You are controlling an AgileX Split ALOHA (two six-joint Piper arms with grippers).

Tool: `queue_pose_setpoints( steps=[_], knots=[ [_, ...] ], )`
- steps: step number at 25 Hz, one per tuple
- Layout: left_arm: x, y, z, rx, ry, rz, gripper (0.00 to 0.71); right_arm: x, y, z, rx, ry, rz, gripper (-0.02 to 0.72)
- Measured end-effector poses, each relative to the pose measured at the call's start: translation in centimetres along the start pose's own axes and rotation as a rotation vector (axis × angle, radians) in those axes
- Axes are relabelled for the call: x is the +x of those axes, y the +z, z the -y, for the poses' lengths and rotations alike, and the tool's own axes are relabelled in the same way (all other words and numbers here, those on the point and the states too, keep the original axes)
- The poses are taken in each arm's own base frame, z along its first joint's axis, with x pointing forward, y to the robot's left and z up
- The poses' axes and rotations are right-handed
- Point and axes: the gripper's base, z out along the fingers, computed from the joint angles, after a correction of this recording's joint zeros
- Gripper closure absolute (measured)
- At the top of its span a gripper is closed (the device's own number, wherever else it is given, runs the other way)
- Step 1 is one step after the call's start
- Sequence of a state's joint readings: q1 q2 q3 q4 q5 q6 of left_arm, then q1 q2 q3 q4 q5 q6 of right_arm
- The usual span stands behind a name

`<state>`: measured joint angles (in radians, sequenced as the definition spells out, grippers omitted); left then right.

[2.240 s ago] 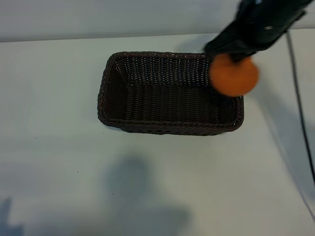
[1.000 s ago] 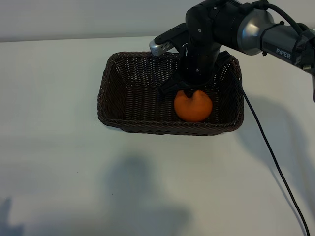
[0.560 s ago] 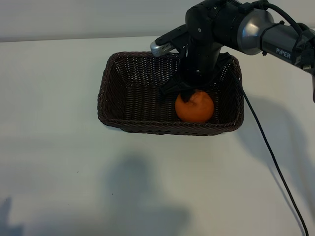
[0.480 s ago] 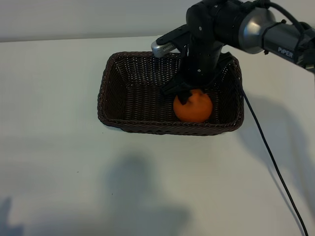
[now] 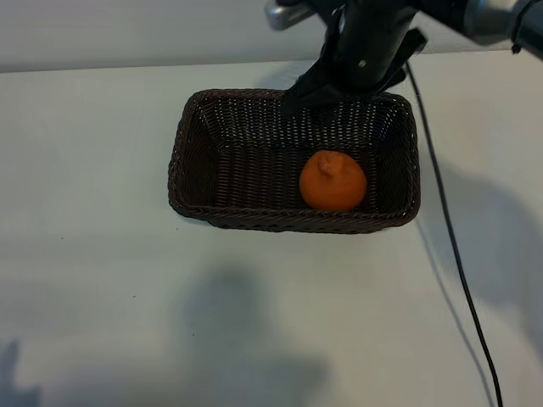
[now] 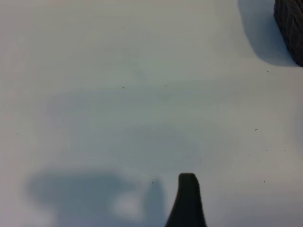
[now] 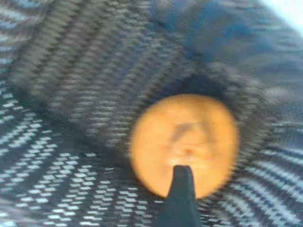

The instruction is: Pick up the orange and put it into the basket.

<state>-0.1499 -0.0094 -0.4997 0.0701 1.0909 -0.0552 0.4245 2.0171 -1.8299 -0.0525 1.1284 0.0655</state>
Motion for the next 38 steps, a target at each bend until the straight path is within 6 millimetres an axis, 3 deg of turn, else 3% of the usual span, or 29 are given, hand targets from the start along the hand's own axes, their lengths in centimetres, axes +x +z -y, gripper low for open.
queue_pose_setpoints(
  steps=[2, 6, 13, 18, 26, 29, 32, 38],
  knots=[
    [0.0, 0.0, 0.0, 0.000, 0.000, 0.000, 0.118, -0.3, -0.5, 2.0, 0.038, 0.027, 0.008, 0.120],
    [0.0, 0.0, 0.0, 0.000, 0.001, 0.000, 0.118, -0.1, -1.0, 7.9, 0.104, 0.142, 0.008, 0.122],
    [0.0, 0.0, 0.0, 0.000, 0.001, 0.000, 0.118, 3.0, -1.7, 19.2, 0.201, 0.382, -0.019, 0.122],
    [0.0, 0.0, 0.0, 0.000, 0.001, 0.000, 0.118, 5.1, -2.3, 23.7, 0.230, 0.486, -0.026, 0.122],
    [0.0, 0.0, 0.0, 0.000, 0.001, 0.000, 0.118, 5.7, -2.6, 24.0, 0.200, 0.504, -0.057, 0.122],
    [0.0, 0.0, 0.0, 0.000, 0.001, 0.000, 0.118, 5.8, -3.8, 23.8, 0.204, 0.495, -0.037, 0.122],
    [0.0, 0.0, 0.0, 0.000, 0.001, 0.000, 0.118, 5.8, -7.0, 23.1, 0.212, 0.494, 0.032, 0.122],
    [0.0, 0.0, 0.0, 0.000, 0.001, 0.000, 0.118, 7.3, -17.2, 19.8, 0.173, 0.521, 0.264, 0.122]
  ],
)
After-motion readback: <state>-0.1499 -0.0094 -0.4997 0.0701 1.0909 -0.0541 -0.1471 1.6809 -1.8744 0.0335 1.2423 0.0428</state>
